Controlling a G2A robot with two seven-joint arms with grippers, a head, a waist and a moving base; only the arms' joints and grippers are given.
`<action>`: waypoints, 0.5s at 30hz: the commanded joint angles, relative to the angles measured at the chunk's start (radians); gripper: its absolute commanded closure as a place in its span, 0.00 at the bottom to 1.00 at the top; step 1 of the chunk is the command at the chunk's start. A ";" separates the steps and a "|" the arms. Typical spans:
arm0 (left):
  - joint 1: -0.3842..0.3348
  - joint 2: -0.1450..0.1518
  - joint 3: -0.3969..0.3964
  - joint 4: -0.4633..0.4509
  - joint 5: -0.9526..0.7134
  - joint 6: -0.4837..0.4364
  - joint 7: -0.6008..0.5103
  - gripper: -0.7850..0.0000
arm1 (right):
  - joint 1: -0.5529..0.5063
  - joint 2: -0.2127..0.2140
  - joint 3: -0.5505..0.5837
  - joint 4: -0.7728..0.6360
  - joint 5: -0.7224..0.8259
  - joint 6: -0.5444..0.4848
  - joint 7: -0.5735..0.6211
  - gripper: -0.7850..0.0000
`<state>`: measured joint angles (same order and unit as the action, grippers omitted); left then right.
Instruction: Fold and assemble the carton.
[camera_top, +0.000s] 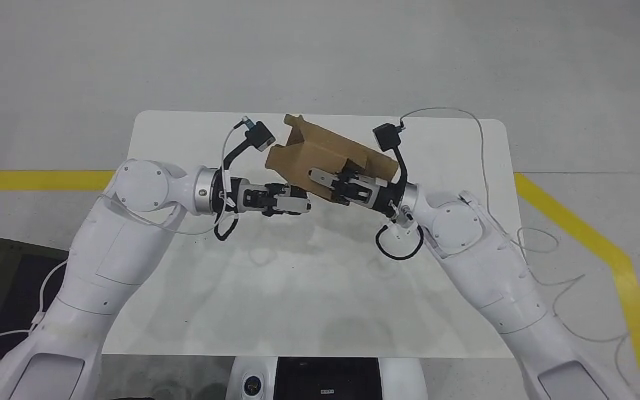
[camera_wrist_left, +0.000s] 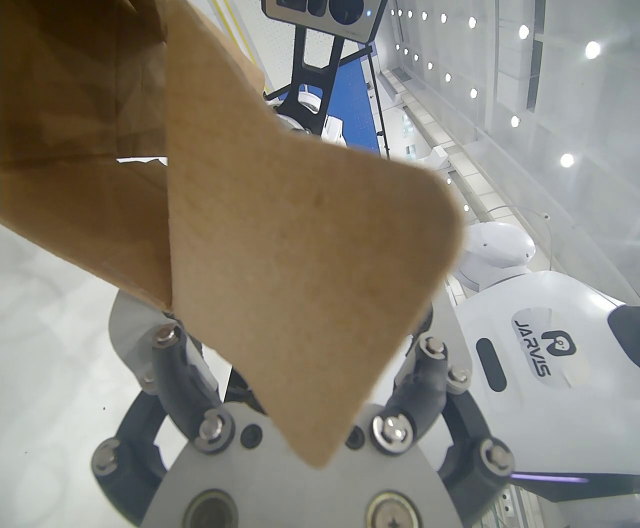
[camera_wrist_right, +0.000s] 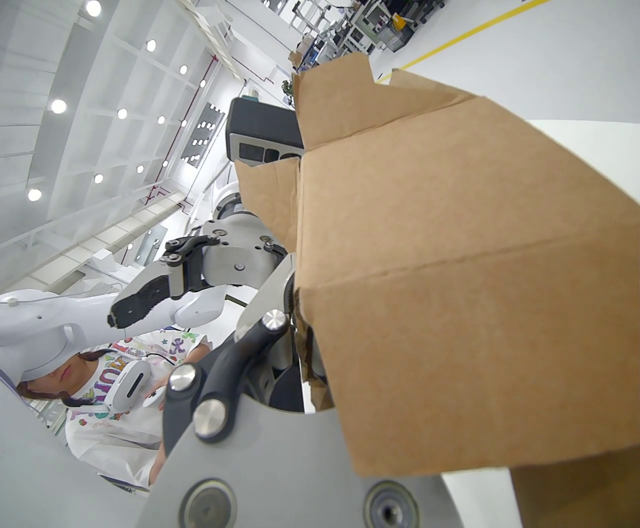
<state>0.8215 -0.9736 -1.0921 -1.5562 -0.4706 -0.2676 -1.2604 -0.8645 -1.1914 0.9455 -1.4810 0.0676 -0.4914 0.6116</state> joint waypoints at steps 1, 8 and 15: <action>0.001 0.000 -0.002 0.001 0.000 -0.001 -0.002 0.00 | 0.002 -0.001 0.003 0.005 0.002 -0.002 0.001 1.00; -0.002 0.004 -0.030 0.024 0.014 -0.009 0.005 0.00 | 0.004 0.003 0.040 0.040 0.029 -0.004 0.043 1.00; -0.020 0.014 -0.095 0.085 0.027 -0.021 0.025 0.00 | -0.028 0.022 0.101 0.034 0.050 -0.011 0.138 1.00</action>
<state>0.8050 -0.9607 -1.1783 -1.4829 -0.4494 -0.2877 -1.2401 -0.8842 -1.1727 1.0358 -1.4429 0.1129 -0.5002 0.7338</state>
